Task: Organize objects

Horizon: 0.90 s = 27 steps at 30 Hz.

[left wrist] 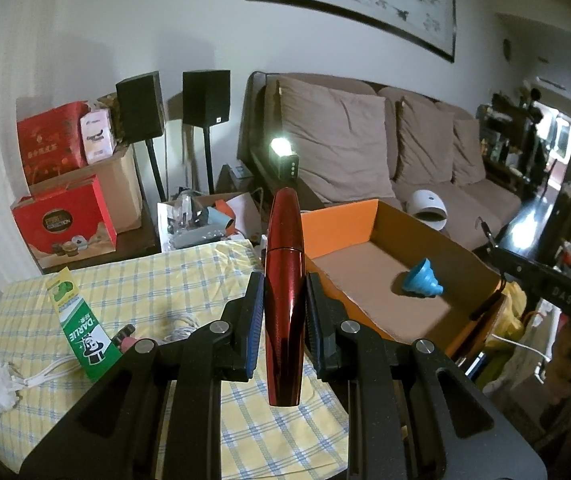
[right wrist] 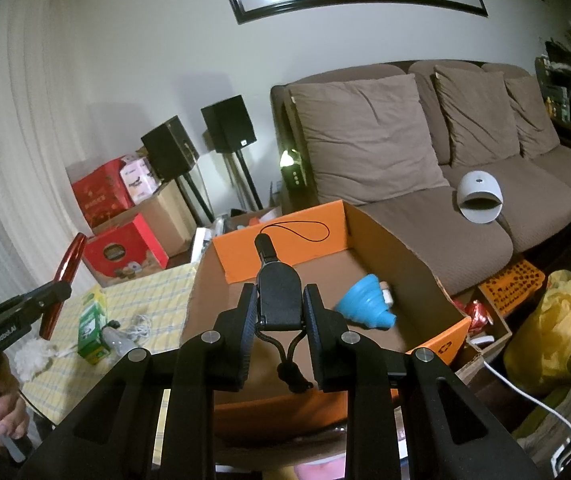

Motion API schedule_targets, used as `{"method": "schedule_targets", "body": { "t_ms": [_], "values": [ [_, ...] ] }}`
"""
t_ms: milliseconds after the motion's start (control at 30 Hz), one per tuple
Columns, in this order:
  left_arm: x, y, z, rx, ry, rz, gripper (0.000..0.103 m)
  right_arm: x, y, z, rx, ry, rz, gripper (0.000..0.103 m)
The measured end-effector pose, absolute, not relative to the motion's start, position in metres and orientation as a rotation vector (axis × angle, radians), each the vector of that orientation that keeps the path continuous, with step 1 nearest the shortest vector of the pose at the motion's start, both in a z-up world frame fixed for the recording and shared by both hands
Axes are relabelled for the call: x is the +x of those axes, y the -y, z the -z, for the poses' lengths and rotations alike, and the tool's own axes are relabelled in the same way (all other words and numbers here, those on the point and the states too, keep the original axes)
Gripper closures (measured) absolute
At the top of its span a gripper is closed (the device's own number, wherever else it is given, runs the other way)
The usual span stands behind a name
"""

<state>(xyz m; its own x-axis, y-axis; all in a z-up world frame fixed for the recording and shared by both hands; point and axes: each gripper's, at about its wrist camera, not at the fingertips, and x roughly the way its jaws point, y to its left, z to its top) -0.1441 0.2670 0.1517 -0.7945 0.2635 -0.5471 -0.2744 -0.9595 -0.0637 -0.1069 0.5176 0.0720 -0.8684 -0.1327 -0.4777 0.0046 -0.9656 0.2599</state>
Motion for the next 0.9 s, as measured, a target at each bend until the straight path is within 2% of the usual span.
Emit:
{"method": "schedule_targets", "body": {
  "t_ms": [900],
  "values": [
    [-0.145, -0.283, -0.151, -0.826, -0.039, -2.703, 0.084, -0.106, -0.522, -0.073, 0.799, 0.398, 2.957, 0.08]
  ]
}}
